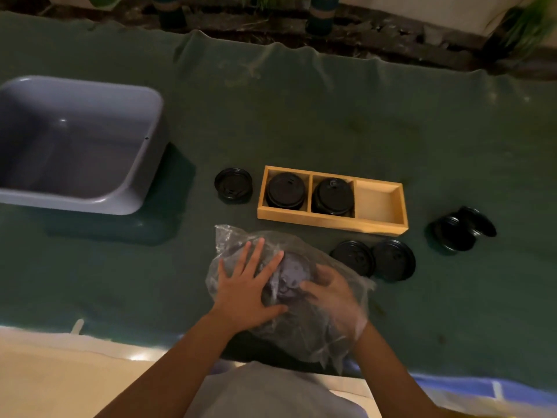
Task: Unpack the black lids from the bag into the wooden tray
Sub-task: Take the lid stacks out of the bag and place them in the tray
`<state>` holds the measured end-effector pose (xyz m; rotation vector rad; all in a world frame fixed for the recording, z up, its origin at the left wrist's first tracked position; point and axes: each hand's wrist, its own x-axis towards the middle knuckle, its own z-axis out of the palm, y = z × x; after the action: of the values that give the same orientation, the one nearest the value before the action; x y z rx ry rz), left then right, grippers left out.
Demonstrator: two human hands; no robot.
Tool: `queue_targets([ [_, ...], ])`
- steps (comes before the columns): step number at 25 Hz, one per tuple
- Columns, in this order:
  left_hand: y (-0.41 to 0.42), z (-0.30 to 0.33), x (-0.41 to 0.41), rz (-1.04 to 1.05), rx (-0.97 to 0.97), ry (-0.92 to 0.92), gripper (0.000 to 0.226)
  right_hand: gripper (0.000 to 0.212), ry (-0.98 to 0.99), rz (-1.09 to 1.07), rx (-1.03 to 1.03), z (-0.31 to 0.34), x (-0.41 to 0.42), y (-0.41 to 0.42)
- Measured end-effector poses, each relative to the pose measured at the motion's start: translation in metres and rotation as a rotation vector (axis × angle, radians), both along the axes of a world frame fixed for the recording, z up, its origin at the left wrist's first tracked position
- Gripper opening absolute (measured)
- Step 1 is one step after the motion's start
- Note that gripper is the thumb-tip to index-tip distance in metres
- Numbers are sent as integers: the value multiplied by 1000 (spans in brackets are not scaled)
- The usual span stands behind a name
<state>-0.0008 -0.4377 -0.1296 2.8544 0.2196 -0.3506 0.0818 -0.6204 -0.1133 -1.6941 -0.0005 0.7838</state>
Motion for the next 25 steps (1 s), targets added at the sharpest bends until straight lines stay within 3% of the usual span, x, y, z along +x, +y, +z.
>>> queue_targets([
  [2,2,-7,-2,46,22,74,103,43,65,-149,-66,-3,1,-16],
  [7,-5,-17,2,102,72,219,106,49,99,-255,-46,8,13,-75],
  [13,-8,-8,6,107,91,306,107,33,125,-458,194,68,33,-160],
  [15,-11,7,8,92,79,232,105,29,102,-514,337,93,42,-165],
  [17,-10,27,3,134,11,-67,91,28,76,-496,470,114,46,-149],
  [19,-6,55,4,240,-228,-404,65,38,78,-437,542,130,45,-122],
  [20,-5,75,14,324,-463,-462,52,38,79,-410,561,136,45,-108],
  [21,-9,99,30,421,-758,-408,38,36,83,-387,569,140,45,-95],
  [23,-26,141,74,491,-1243,-80,25,32,91,-353,553,146,52,-74],
  [25,-45,166,109,399,-1352,121,26,26,87,-350,518,147,63,-65],
])
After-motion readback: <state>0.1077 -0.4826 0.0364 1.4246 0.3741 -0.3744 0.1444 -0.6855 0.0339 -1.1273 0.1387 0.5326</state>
